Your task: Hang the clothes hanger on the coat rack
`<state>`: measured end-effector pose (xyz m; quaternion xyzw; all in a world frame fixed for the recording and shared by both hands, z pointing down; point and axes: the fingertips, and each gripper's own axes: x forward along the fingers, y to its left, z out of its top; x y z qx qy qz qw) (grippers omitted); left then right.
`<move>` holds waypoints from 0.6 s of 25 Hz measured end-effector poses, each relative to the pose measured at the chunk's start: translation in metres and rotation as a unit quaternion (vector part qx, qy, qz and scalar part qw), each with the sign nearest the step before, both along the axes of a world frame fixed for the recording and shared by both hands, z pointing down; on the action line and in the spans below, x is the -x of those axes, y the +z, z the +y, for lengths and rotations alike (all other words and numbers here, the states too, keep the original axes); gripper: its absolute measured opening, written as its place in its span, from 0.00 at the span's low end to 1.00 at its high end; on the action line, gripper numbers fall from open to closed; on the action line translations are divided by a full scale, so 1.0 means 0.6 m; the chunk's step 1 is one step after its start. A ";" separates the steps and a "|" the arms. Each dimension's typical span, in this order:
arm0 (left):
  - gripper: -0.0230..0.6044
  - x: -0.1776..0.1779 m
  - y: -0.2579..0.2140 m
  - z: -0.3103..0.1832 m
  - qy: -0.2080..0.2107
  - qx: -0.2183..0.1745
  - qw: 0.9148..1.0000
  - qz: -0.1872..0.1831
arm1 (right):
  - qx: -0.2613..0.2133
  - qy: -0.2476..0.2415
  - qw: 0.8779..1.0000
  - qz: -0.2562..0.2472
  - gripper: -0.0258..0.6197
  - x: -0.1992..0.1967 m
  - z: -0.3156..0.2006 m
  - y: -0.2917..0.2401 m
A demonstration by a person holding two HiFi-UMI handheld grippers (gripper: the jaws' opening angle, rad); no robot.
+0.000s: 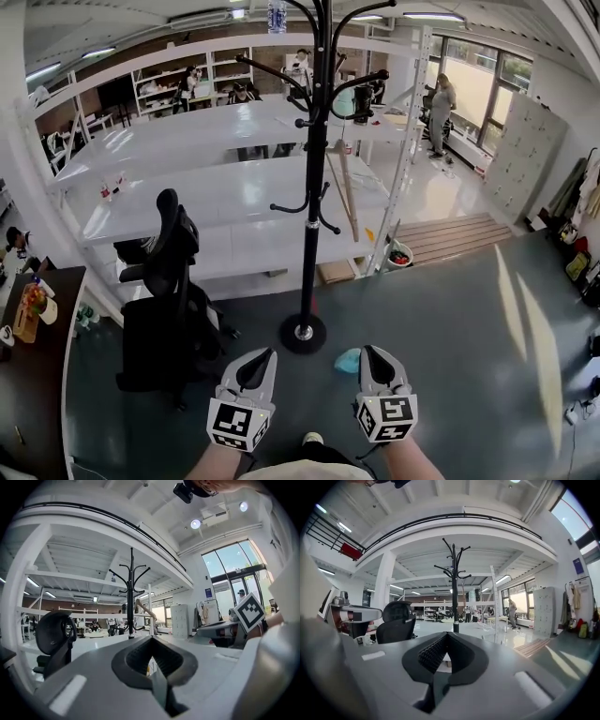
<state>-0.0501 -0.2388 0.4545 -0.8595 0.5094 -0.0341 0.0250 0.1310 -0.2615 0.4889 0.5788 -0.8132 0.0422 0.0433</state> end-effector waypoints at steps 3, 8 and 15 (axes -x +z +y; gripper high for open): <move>0.04 0.032 0.003 0.062 -0.003 0.005 1.000 0.002 | 0.005 -0.003 1.000 0.001 0.08 0.028 0.058 0.002; 0.04 0.079 0.012 0.170 -0.006 0.015 1.000 0.006 | 0.016 0.000 1.000 0.011 0.08 0.069 0.164 0.008; 0.04 0.123 0.031 0.301 0.000 0.033 0.999 0.015 | 0.032 0.008 0.999 0.019 0.08 0.107 0.305 0.019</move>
